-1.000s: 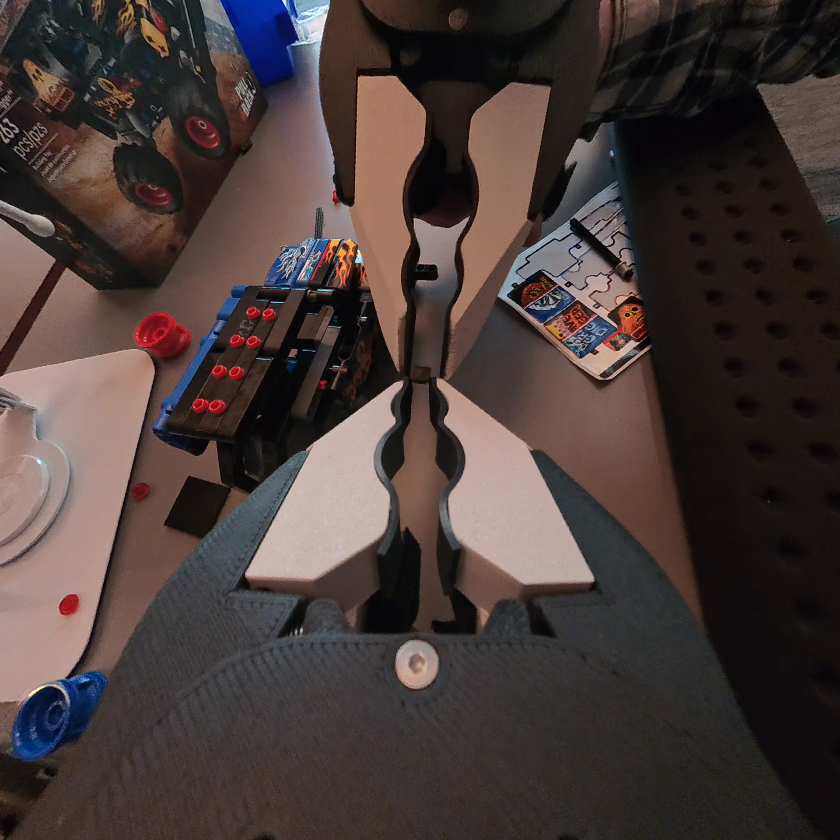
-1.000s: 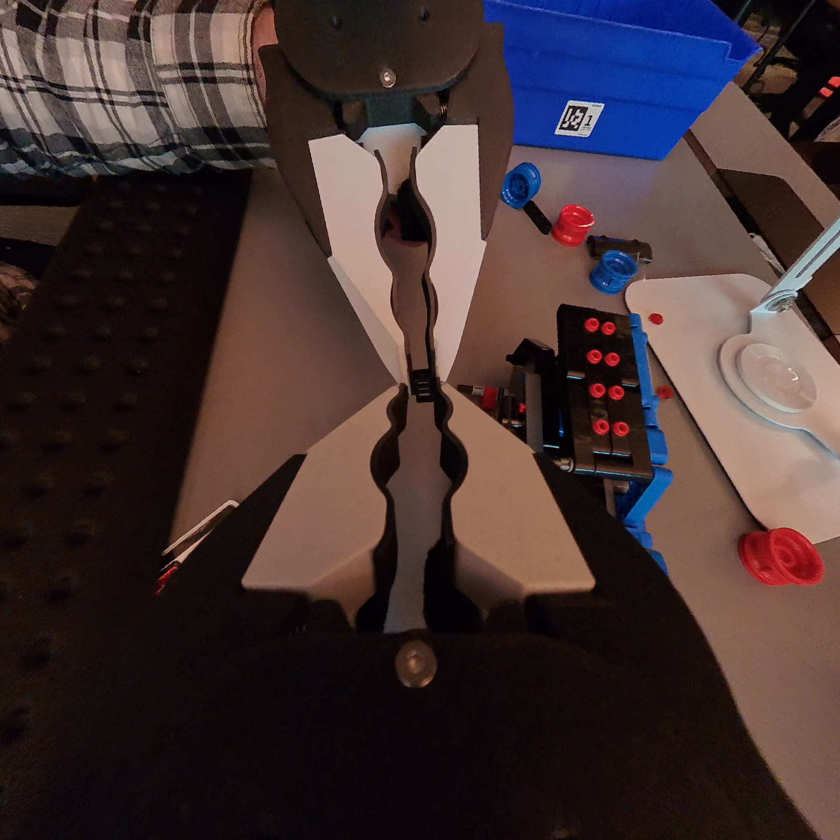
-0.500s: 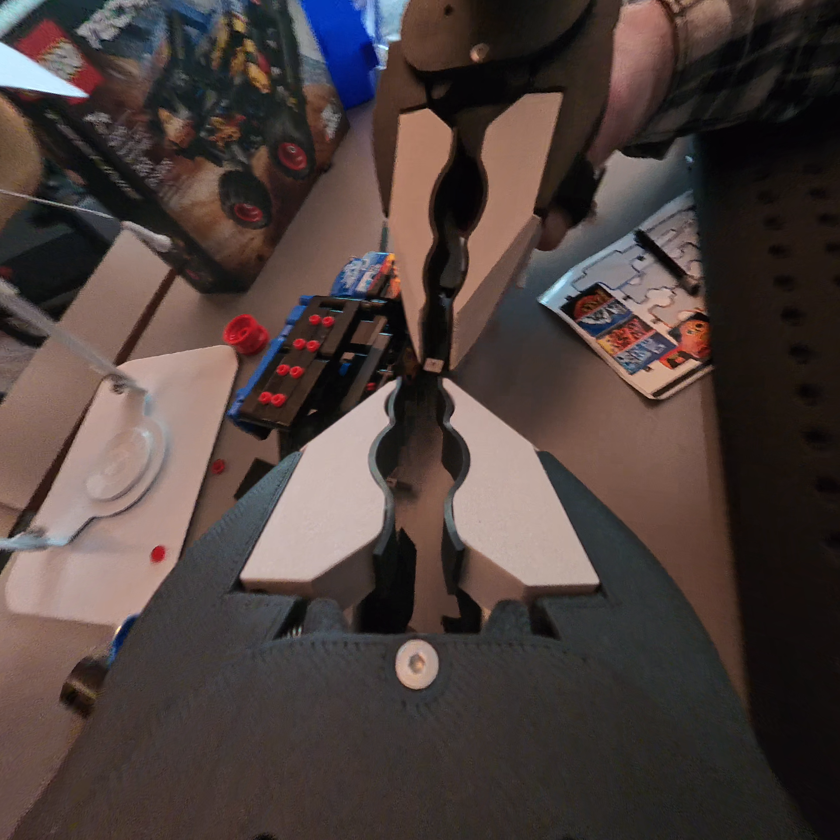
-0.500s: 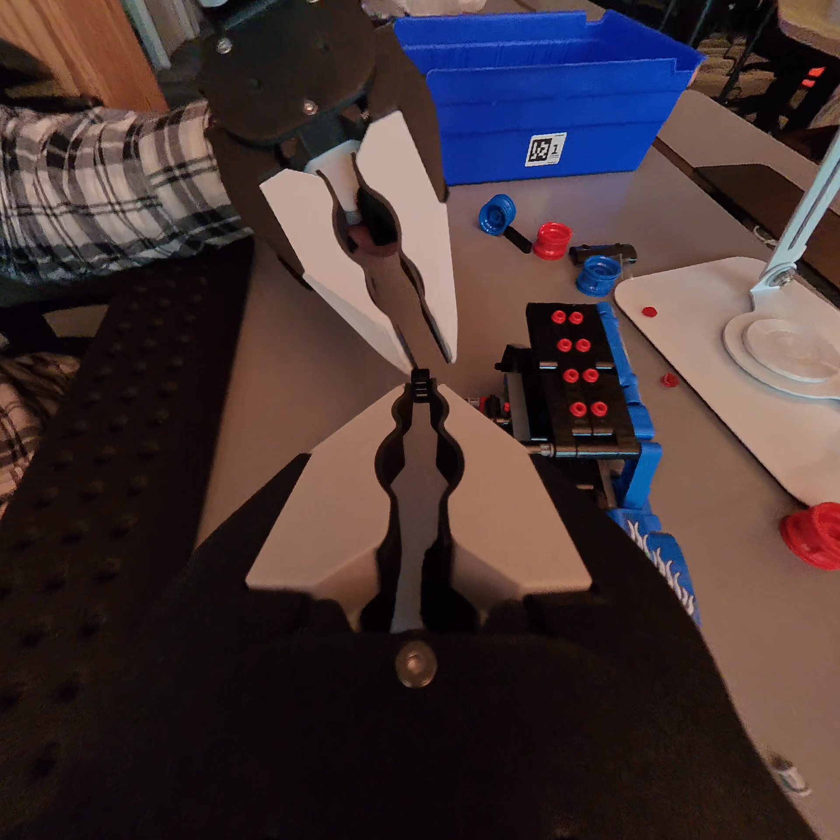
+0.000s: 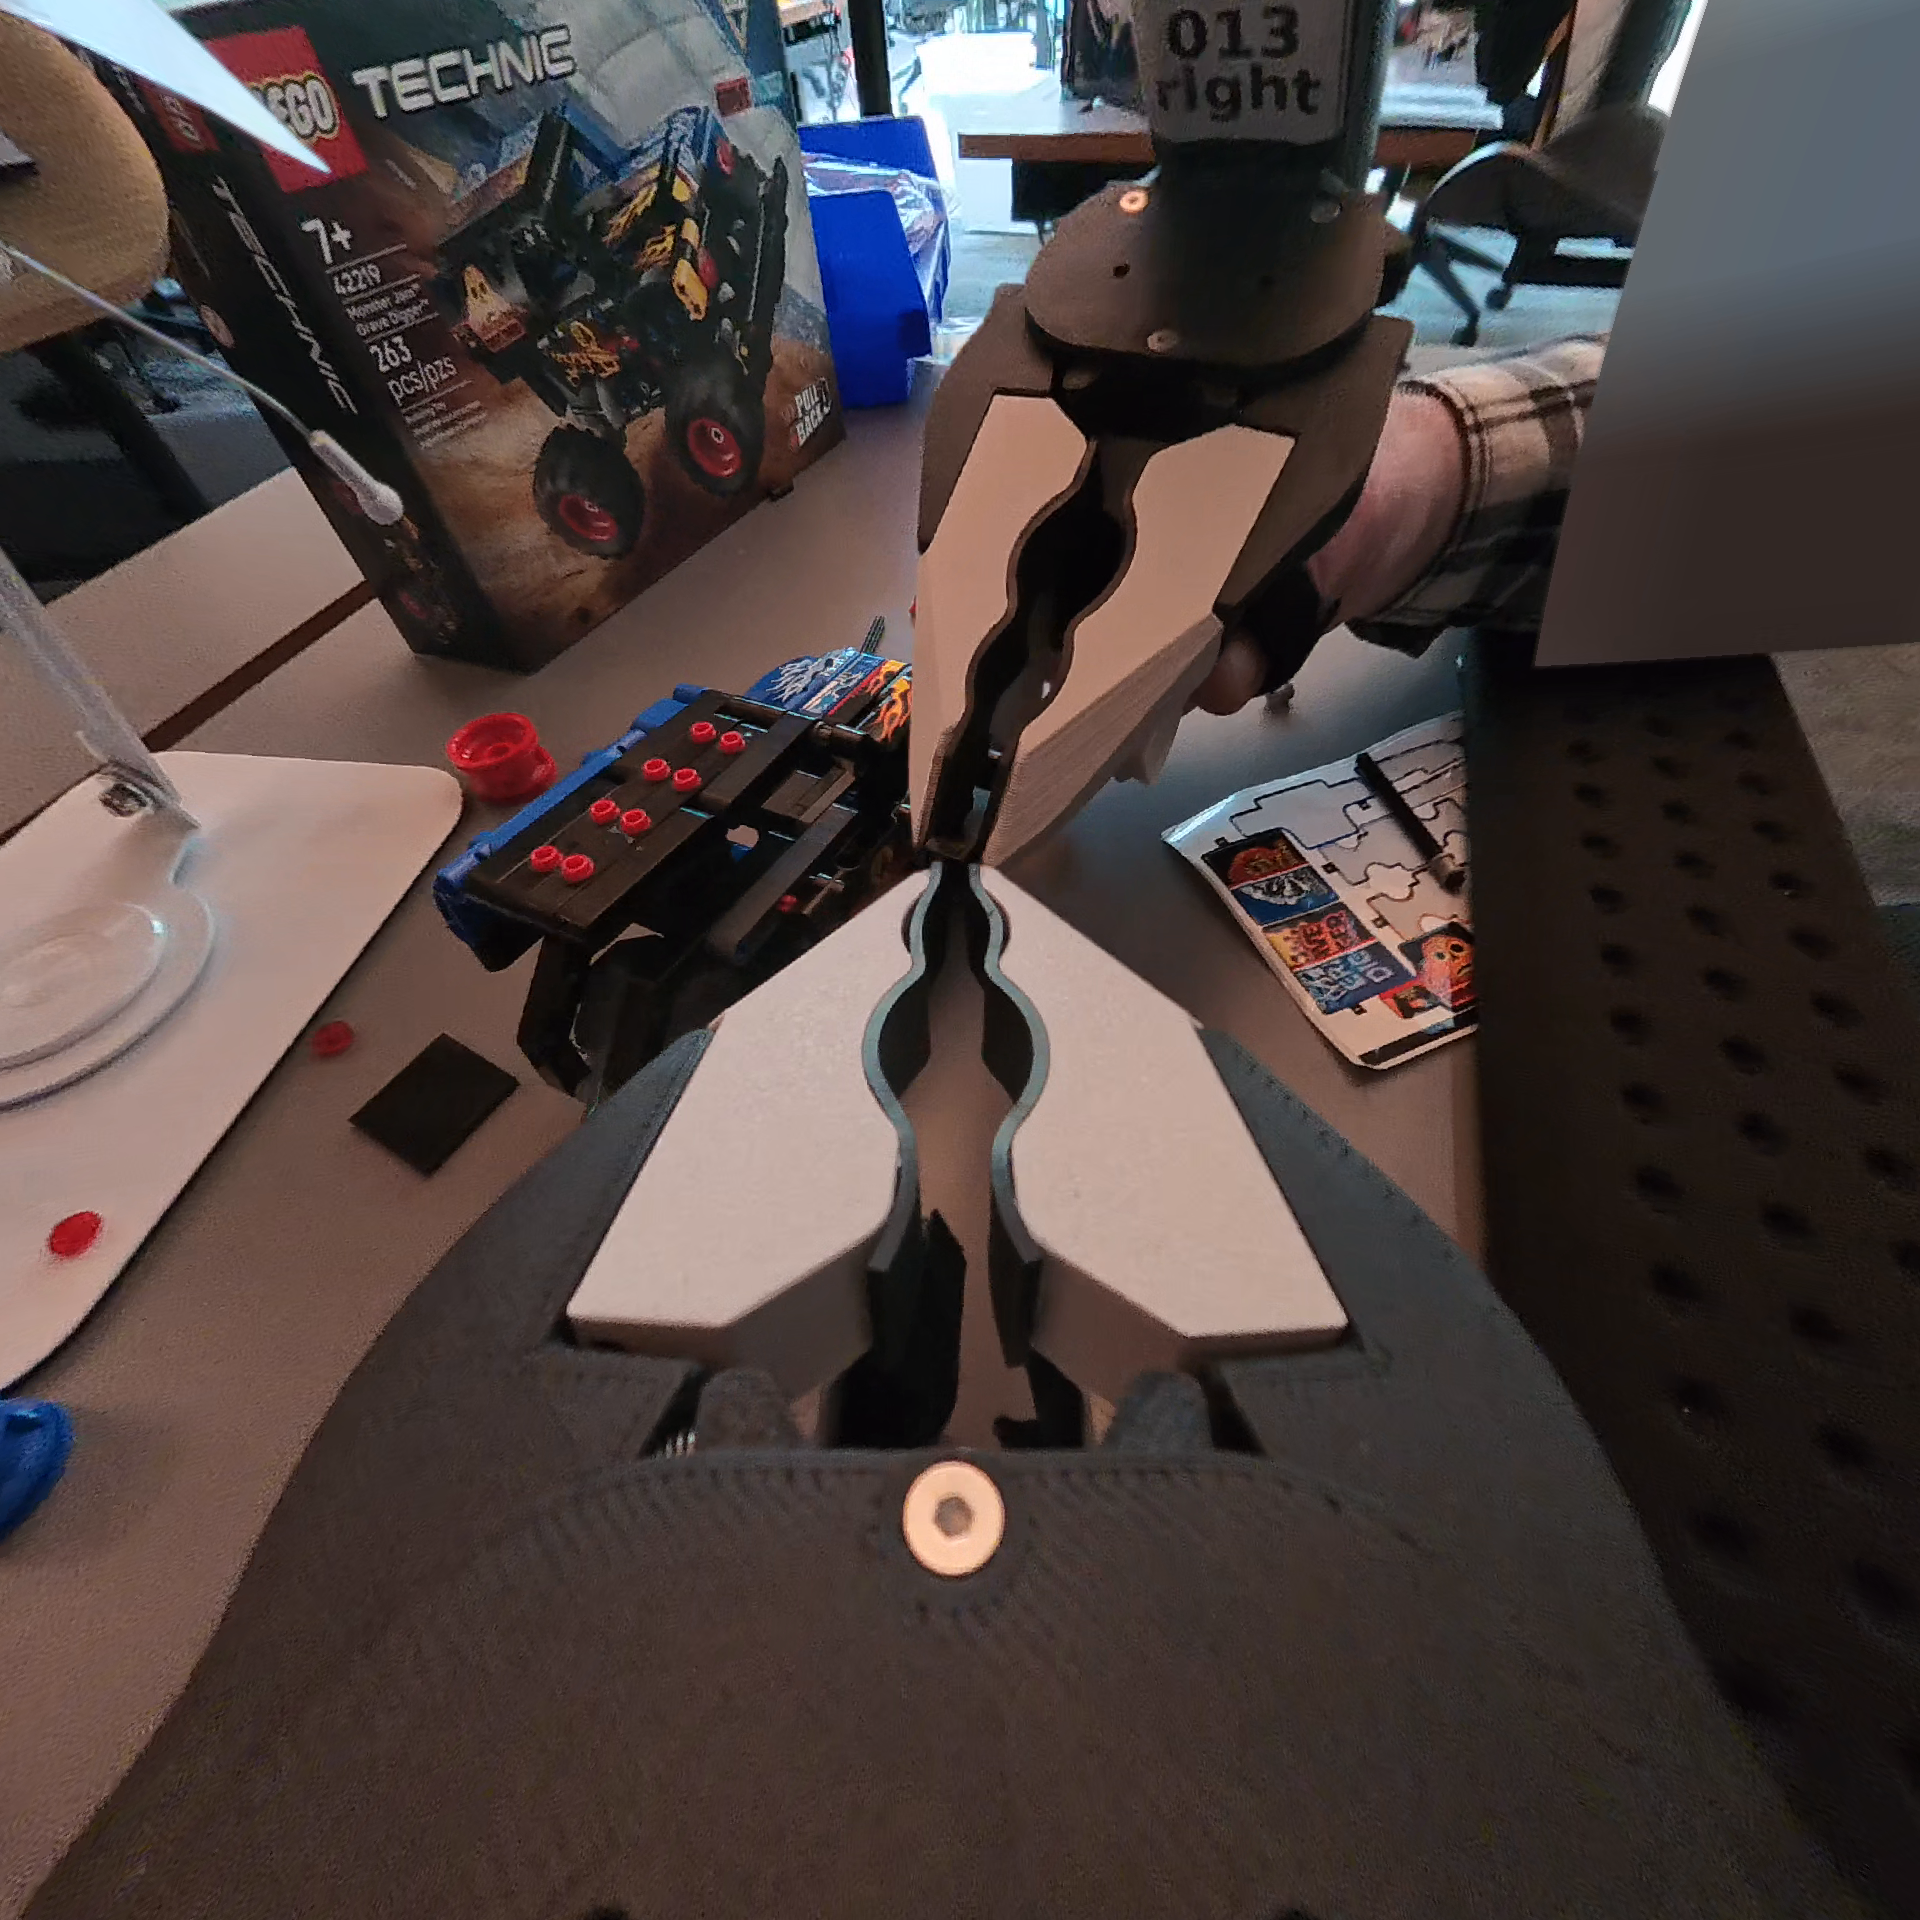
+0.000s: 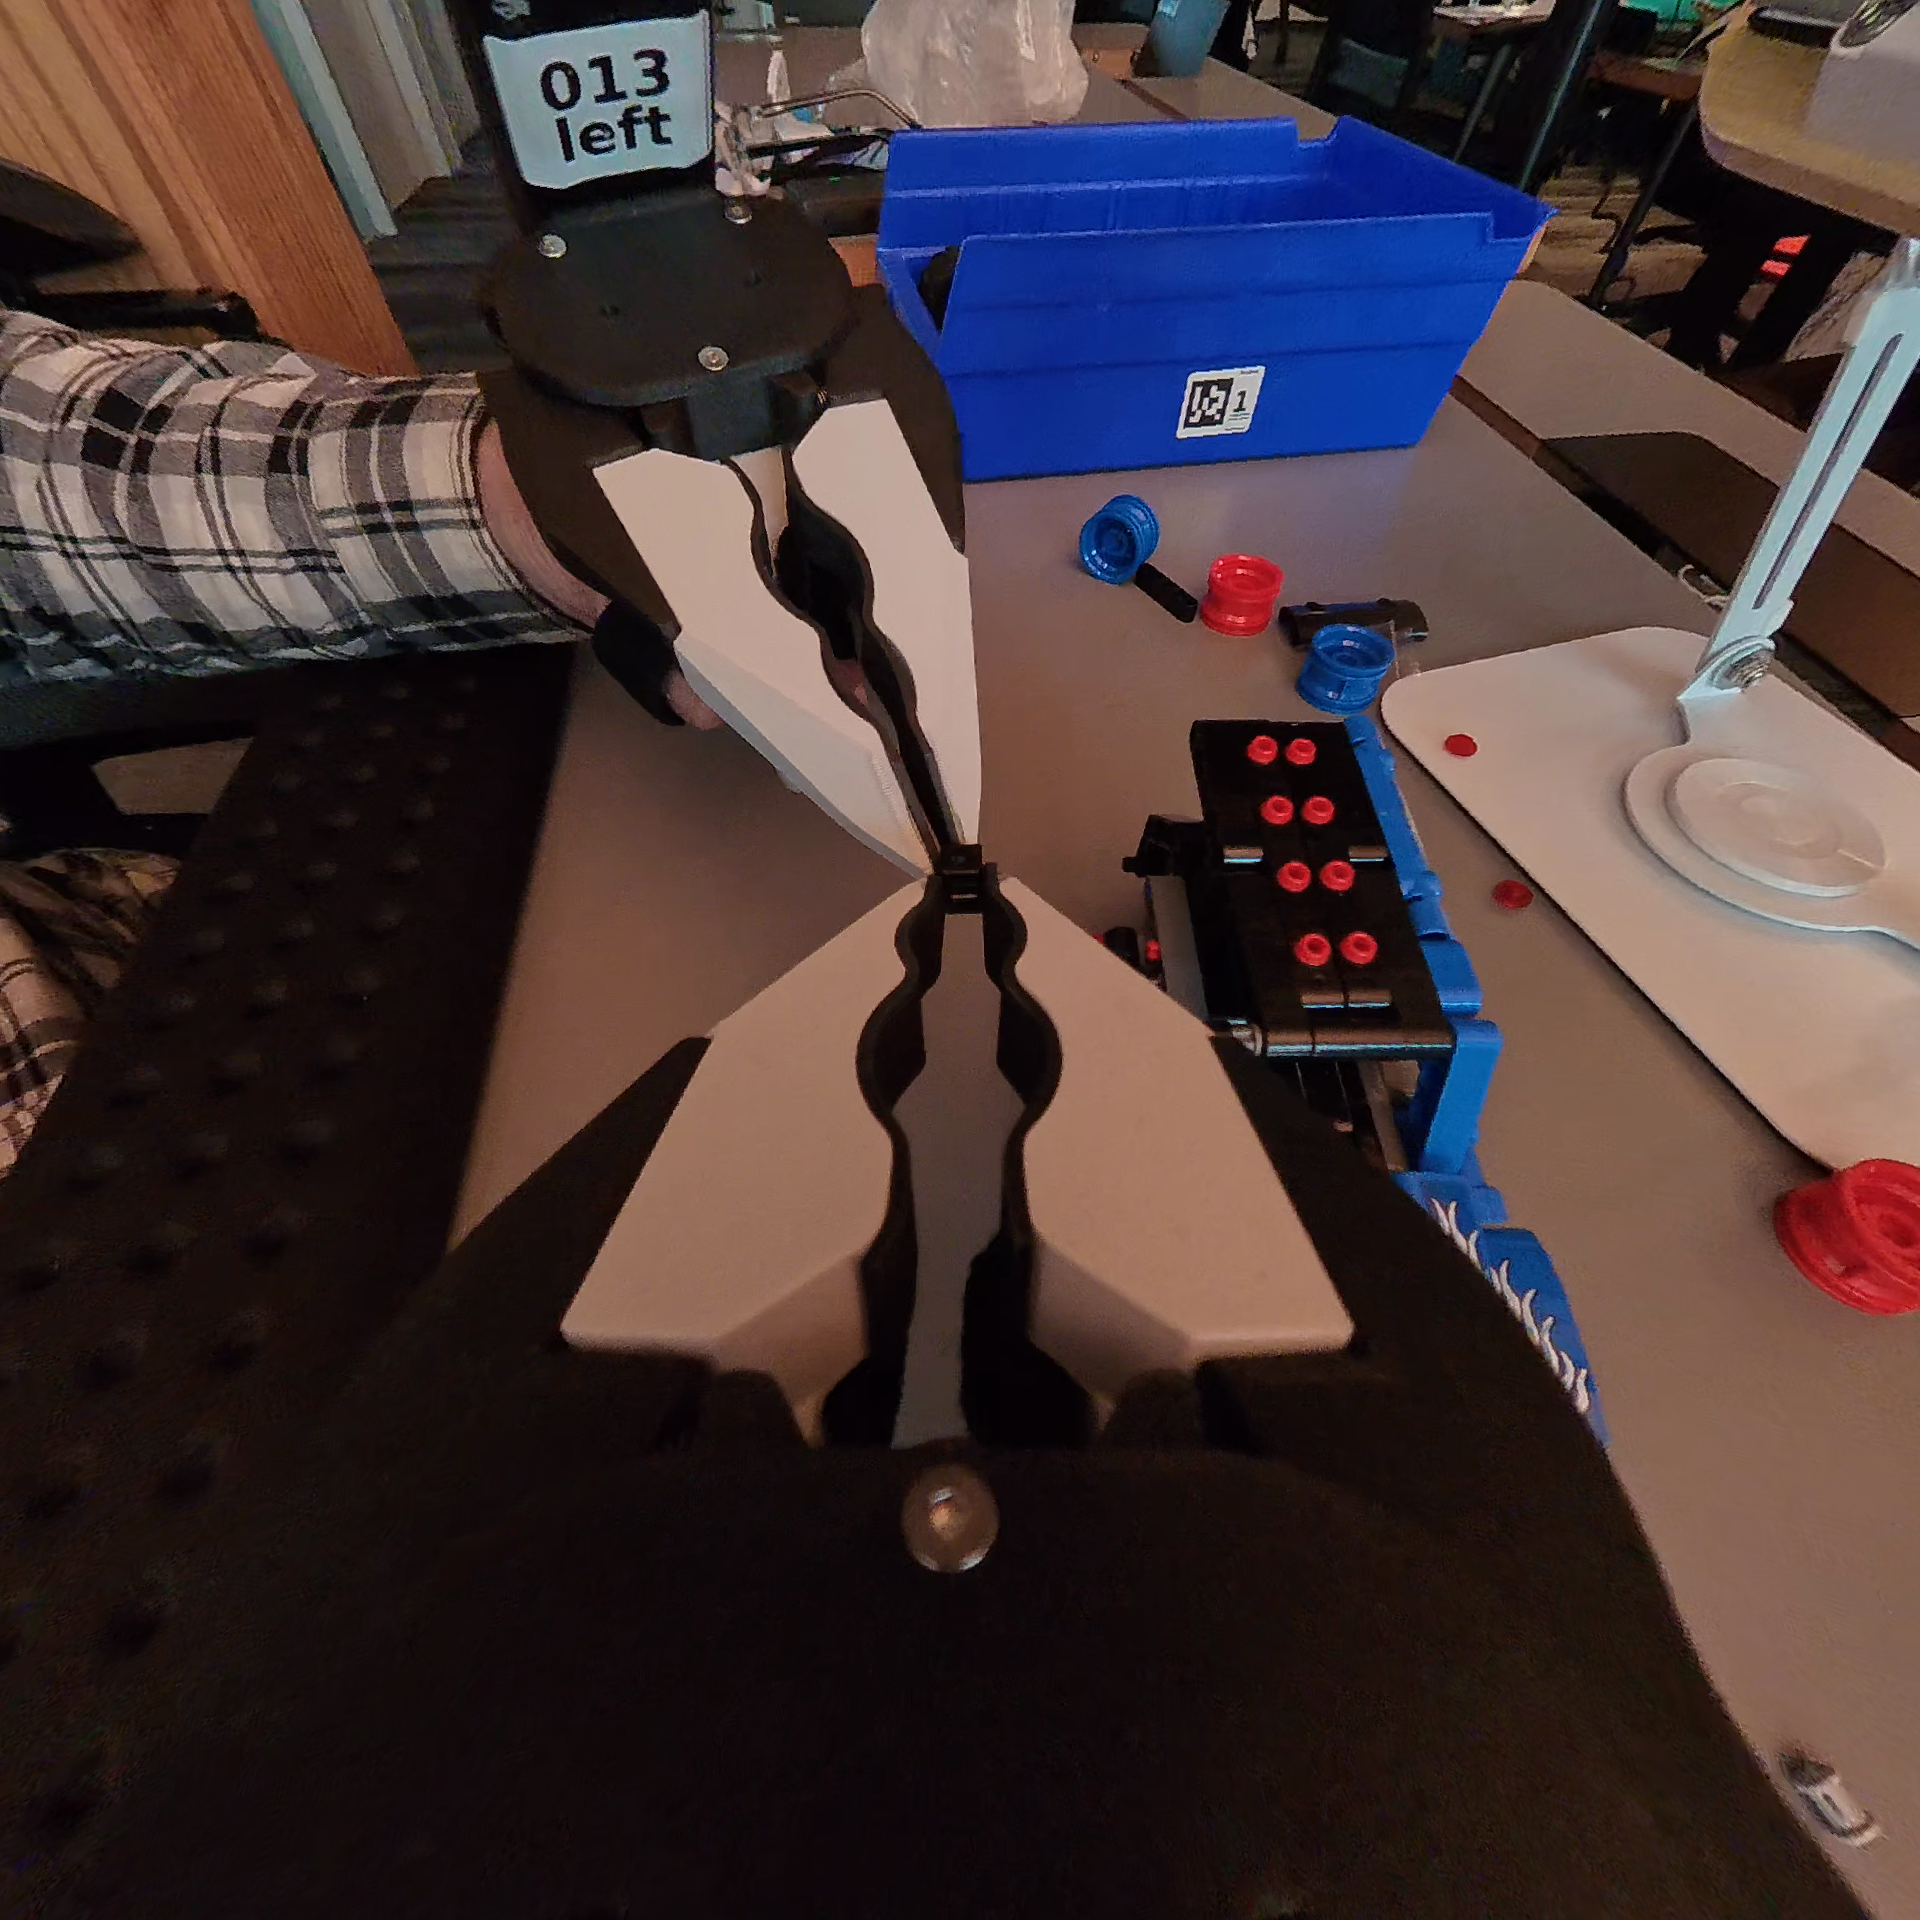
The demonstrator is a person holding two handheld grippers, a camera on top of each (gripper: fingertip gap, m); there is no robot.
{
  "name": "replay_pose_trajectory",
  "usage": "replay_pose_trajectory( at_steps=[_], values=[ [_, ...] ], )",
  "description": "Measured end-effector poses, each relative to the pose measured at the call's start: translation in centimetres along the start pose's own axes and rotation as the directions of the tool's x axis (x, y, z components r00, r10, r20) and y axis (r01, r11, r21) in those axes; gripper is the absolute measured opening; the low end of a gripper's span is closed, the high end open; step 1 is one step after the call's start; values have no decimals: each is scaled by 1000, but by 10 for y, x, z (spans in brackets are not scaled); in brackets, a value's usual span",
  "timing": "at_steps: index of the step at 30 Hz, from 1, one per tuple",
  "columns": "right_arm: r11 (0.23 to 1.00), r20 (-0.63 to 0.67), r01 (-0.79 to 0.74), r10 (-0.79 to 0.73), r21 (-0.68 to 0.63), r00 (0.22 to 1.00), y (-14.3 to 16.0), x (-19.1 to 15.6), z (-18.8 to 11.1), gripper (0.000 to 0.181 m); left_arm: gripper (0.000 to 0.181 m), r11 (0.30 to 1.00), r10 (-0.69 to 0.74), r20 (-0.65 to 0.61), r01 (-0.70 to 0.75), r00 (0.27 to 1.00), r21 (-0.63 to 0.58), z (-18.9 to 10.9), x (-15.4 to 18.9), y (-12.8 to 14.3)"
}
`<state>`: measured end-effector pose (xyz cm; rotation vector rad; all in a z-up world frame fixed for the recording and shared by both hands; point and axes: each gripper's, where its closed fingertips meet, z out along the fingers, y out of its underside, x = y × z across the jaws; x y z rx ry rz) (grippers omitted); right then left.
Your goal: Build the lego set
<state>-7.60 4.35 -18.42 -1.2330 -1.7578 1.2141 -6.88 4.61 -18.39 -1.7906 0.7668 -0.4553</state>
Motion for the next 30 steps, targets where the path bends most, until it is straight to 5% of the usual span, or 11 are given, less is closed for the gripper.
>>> replay_pose_trajectory(
  at_steps=[4, 10, 30],
  values=[
    [1000, -44, 8, -7, 18, 999, -4, 4, 1, 5, 2, 997, -67, 0, 67, 998, 40, -1, -5, -2],
    [985, 8, -136, 136, 105, 991, -12, 8, -2, 5, 13, 994, 108, 138, -107, 985, -10, 3, -7, -1],
    [964, 4, -251, 252, 84, 968, -6, 19, -1, 12, 0, 985, 169, 327, -147, 930, -92, 6, -26, 9]
  ],
)
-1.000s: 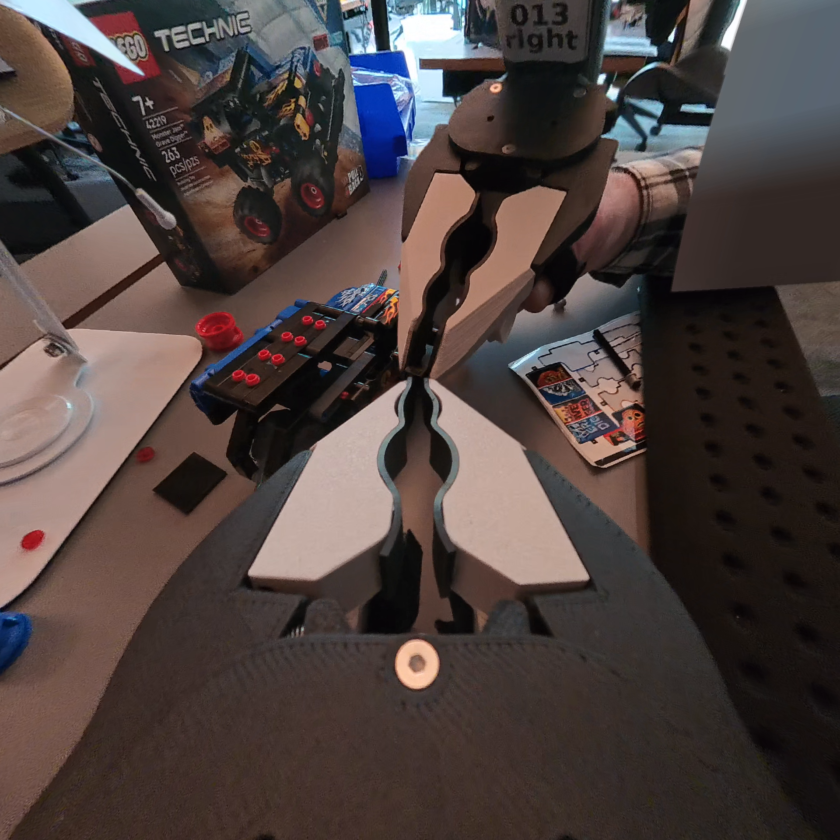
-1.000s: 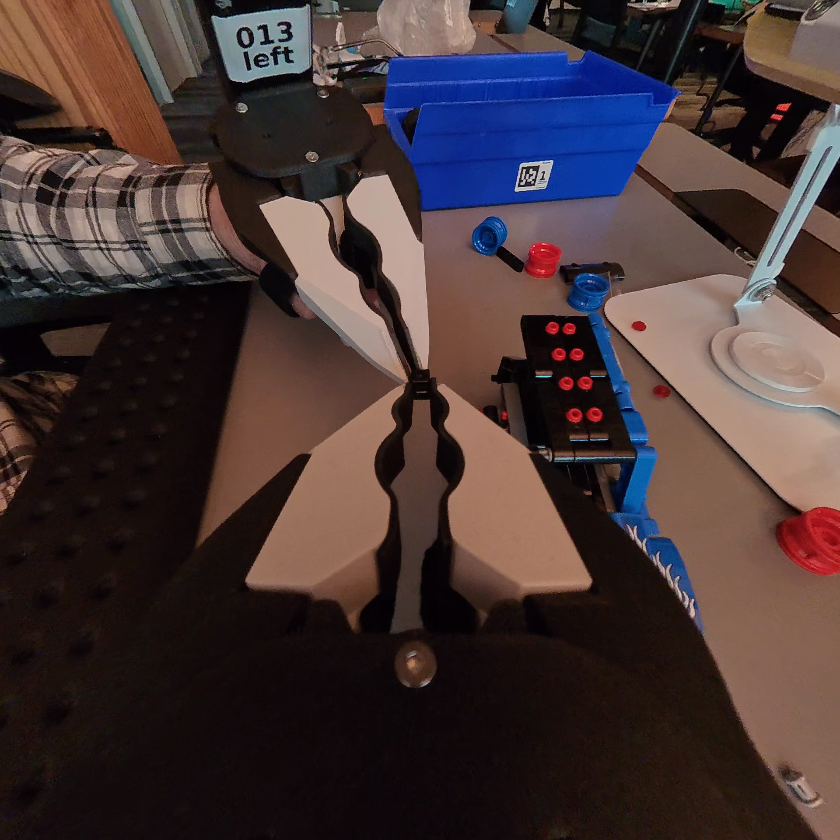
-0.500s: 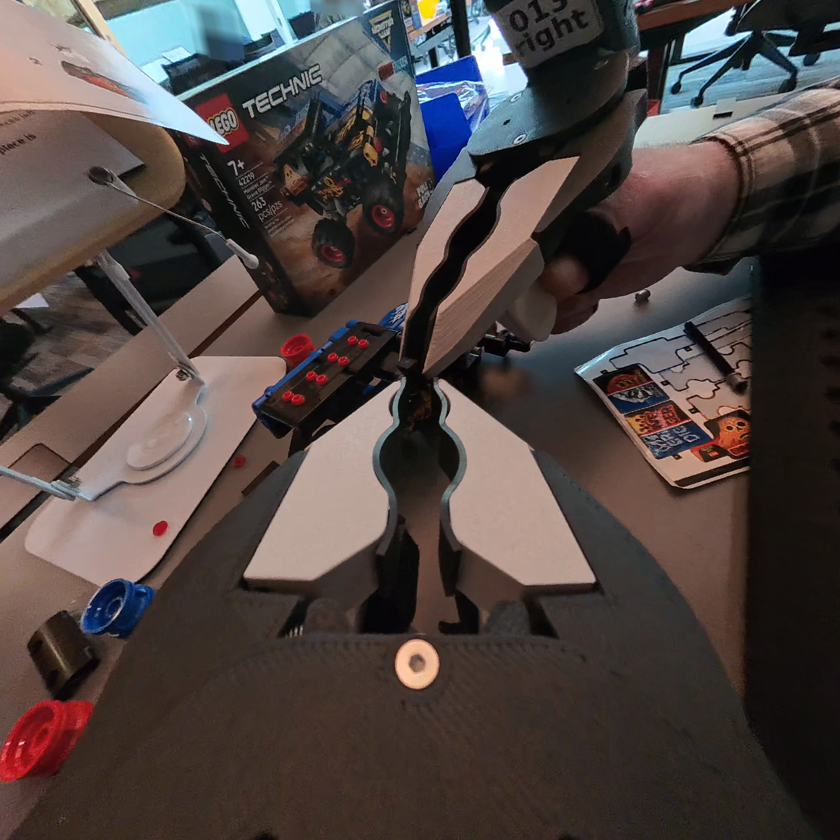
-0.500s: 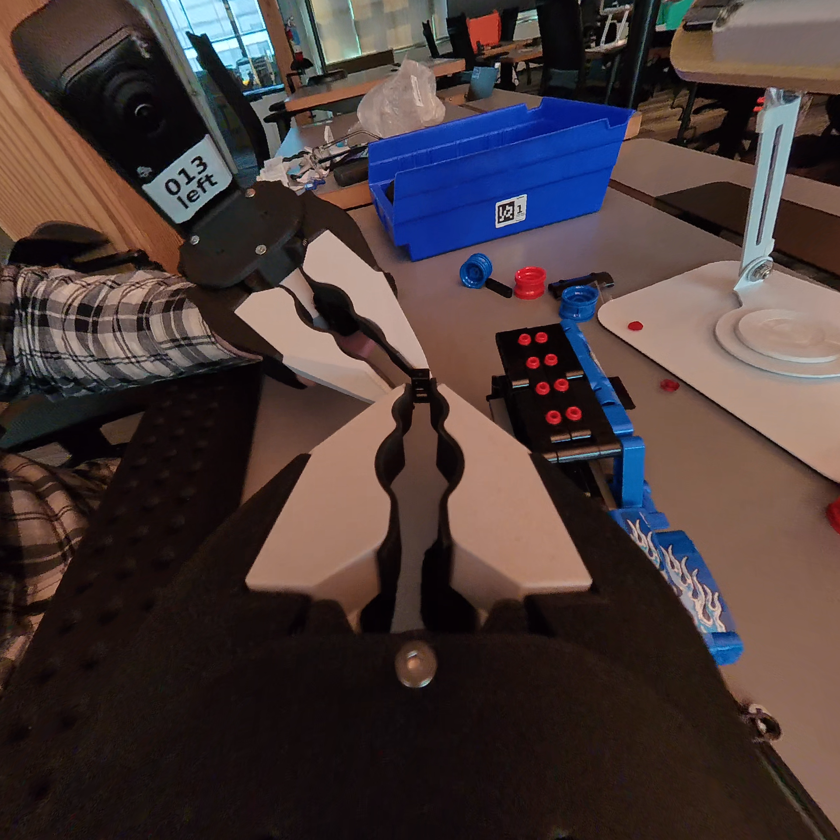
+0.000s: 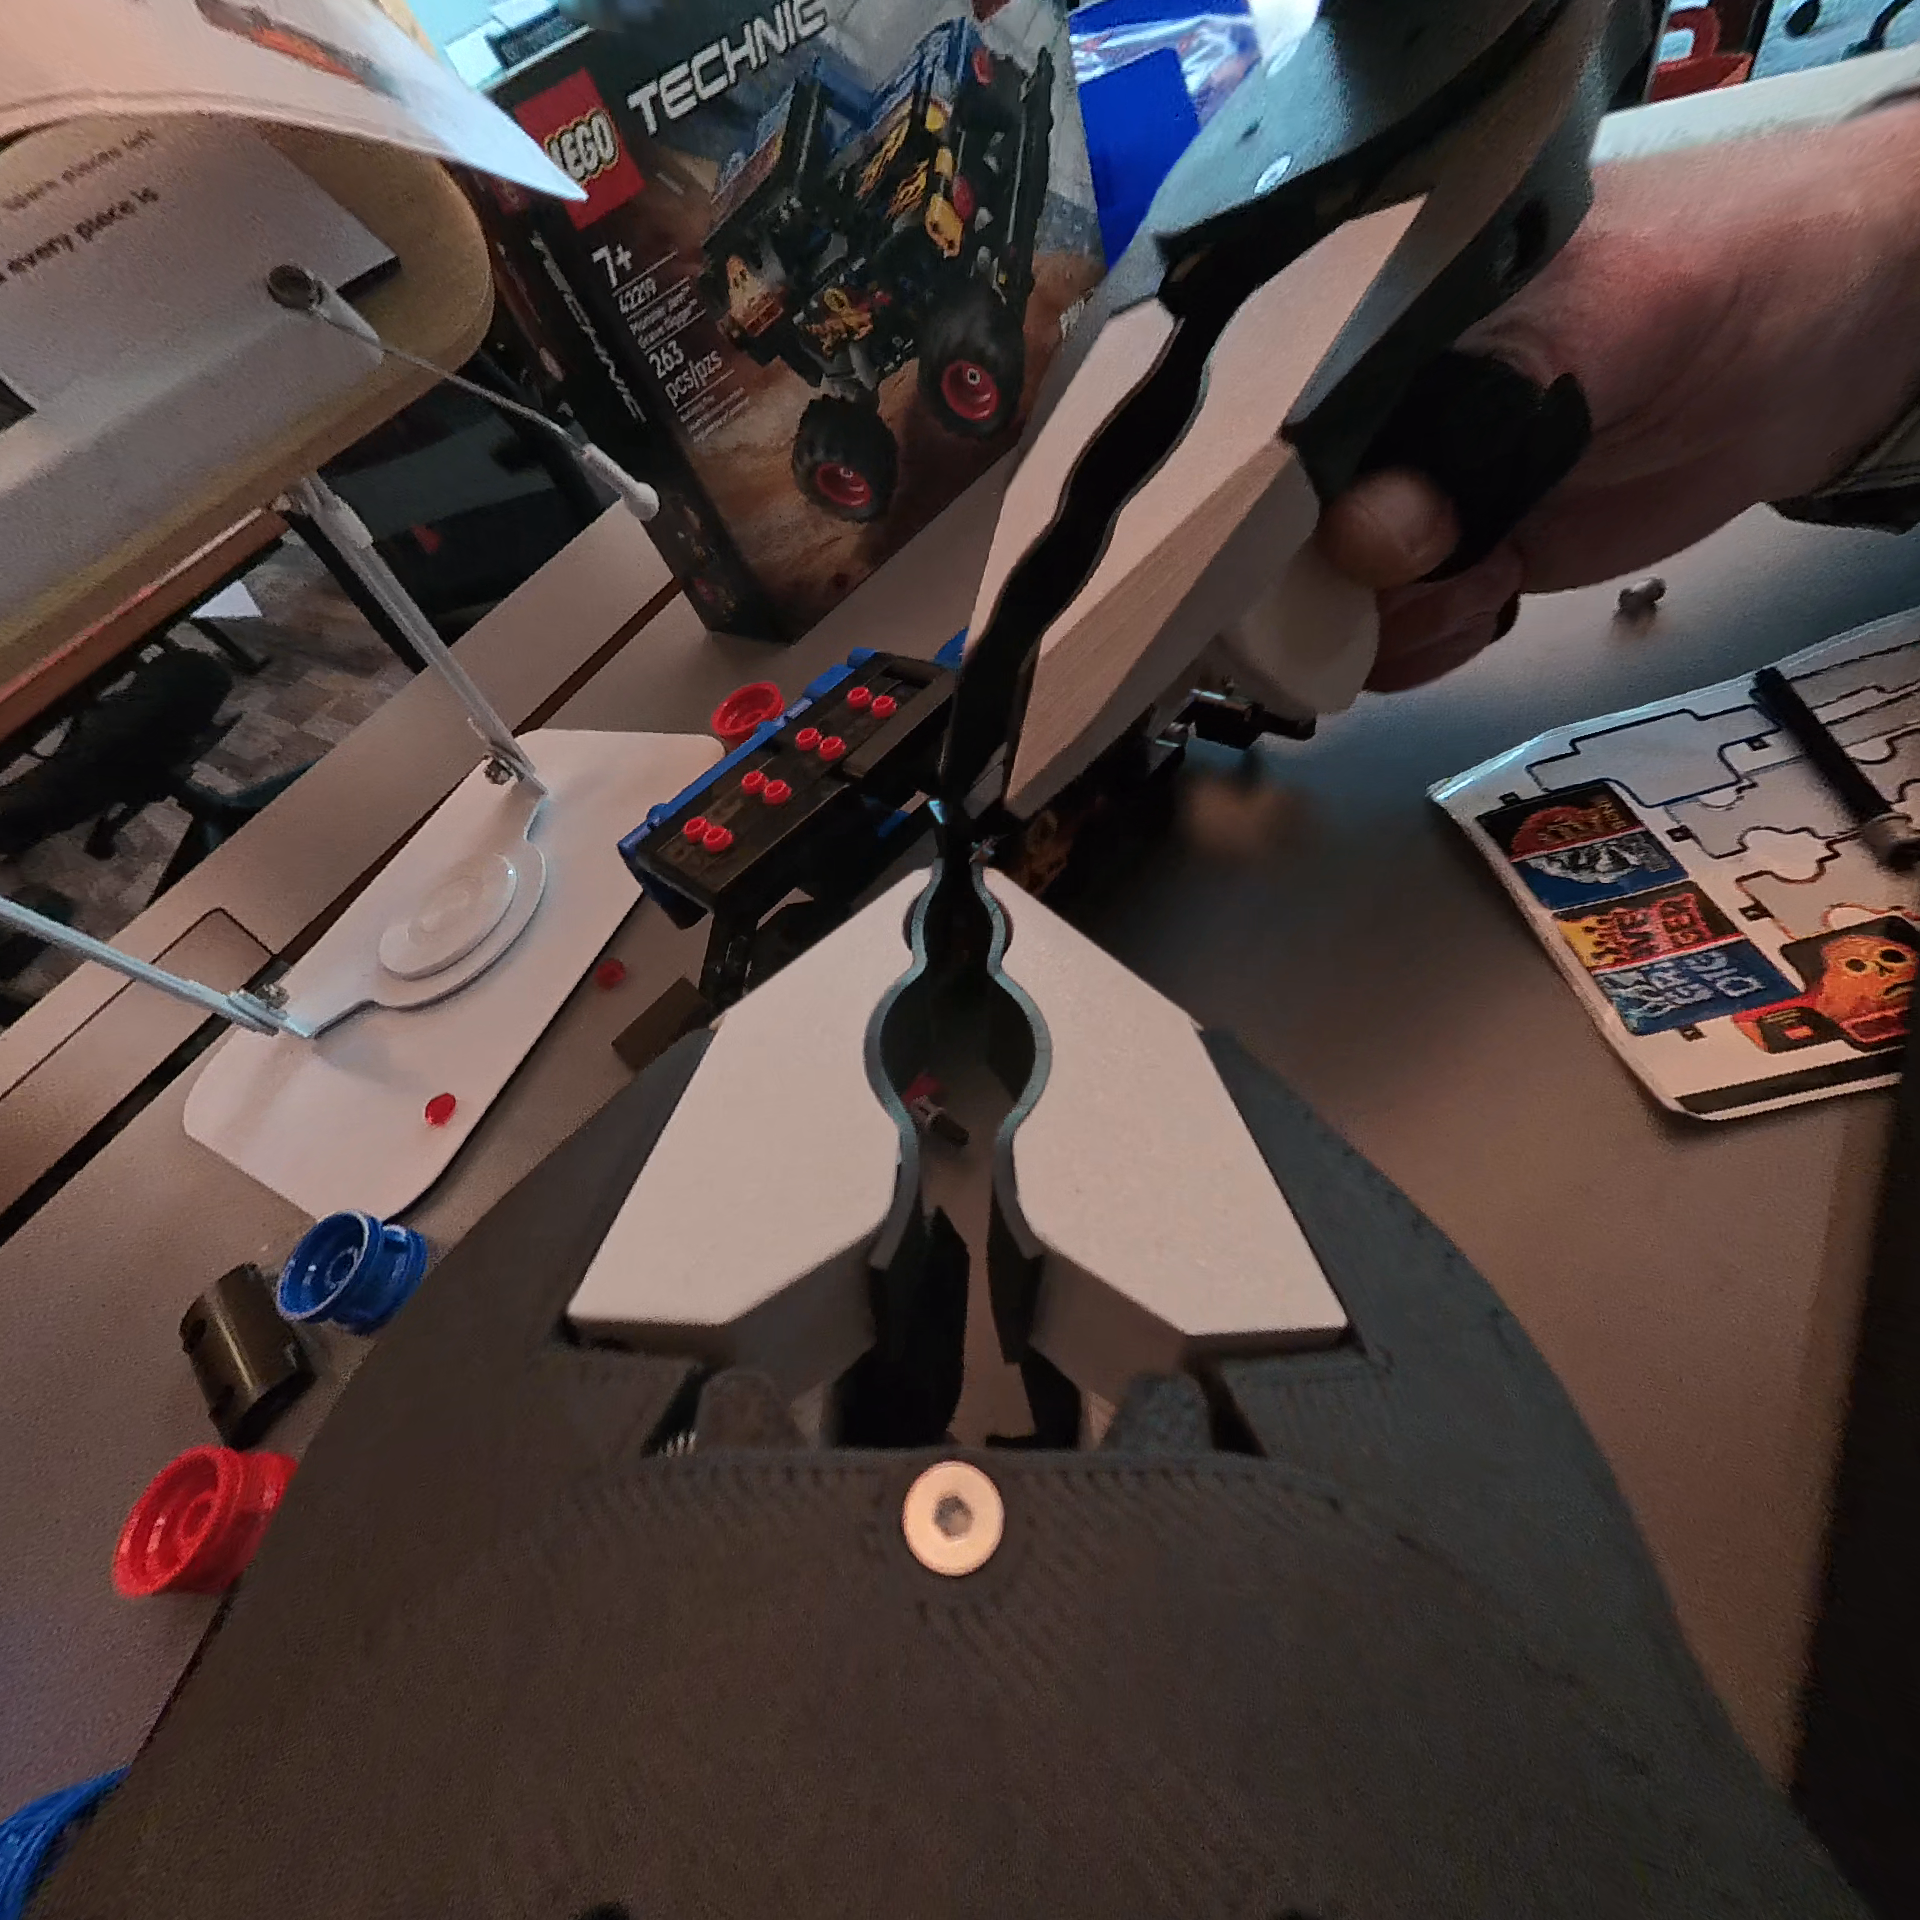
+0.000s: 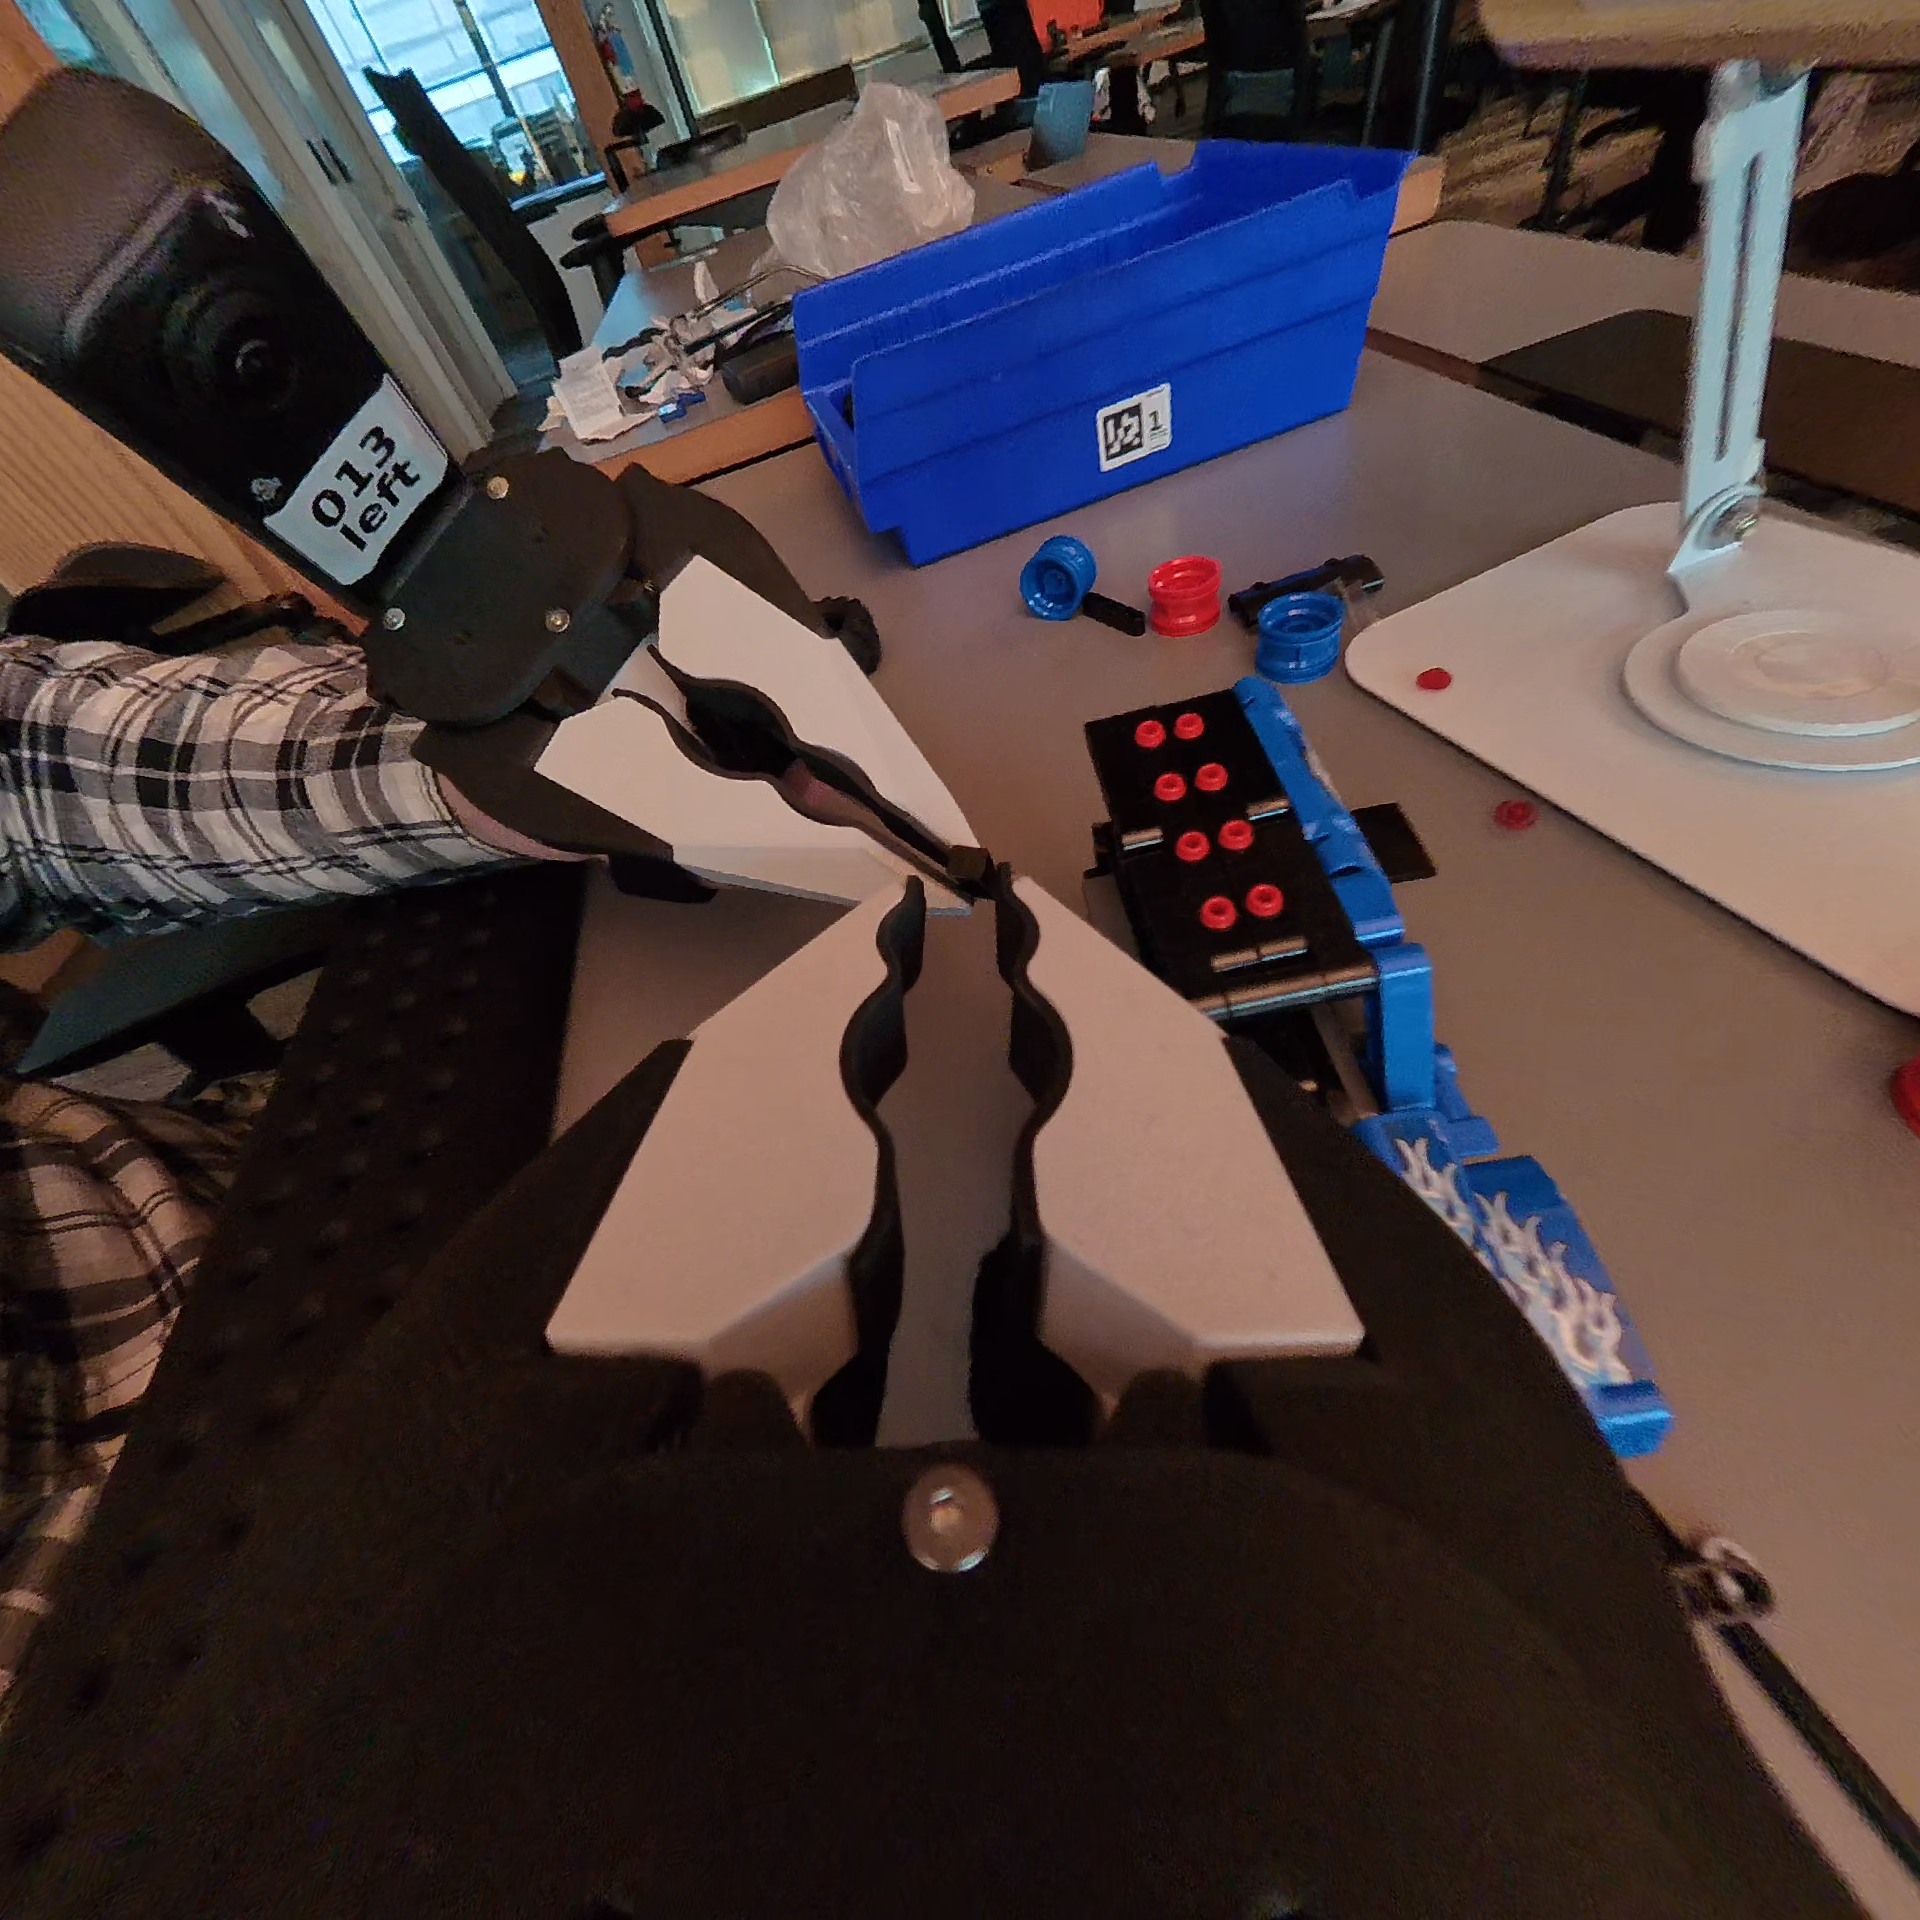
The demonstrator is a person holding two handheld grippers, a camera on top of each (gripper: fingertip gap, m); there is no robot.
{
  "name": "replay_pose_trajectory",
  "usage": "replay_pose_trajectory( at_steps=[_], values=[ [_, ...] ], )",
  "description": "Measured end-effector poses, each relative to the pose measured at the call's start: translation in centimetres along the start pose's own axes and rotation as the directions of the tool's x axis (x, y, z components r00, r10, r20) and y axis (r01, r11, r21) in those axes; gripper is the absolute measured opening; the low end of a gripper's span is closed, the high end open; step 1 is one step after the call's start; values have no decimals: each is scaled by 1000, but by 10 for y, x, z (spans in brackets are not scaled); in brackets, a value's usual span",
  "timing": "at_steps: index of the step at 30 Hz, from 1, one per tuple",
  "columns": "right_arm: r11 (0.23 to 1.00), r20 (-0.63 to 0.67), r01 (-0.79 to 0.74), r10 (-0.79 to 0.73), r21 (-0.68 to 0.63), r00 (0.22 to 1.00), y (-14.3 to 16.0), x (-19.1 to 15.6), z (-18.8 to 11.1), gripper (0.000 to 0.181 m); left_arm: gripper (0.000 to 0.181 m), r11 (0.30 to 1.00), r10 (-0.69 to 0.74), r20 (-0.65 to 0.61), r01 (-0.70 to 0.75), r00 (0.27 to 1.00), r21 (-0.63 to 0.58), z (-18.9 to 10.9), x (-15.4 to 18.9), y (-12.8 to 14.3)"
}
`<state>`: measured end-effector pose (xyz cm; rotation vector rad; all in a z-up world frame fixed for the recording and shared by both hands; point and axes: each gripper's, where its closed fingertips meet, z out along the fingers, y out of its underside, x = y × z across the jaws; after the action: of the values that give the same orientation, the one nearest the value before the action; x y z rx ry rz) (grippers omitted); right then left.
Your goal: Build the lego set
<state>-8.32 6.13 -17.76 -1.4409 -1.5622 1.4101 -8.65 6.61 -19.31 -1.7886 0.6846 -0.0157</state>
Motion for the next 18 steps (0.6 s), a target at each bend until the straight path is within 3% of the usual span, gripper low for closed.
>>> replay_pose_trajectory(
  at_steps=[9, 12, 18],
  values=[
    [980, -282, 191, -199, -57, 938, -10, 45, -33, 27, 0, 981, -100, 61, 109, 993, -161, 9, -12, 33],
    [974, -294, 195, -220, -113, 930, 0, 52, -29, 31, 0, 977, -93, 45, 100, 995, -186, 15, -6, 37],
    [979, -276, 178, -199, -100, 940, 3, 52, -24, 30, 1, 982, -26, 41, 33, 999, -183, 19, 0, 33]
  ],
)
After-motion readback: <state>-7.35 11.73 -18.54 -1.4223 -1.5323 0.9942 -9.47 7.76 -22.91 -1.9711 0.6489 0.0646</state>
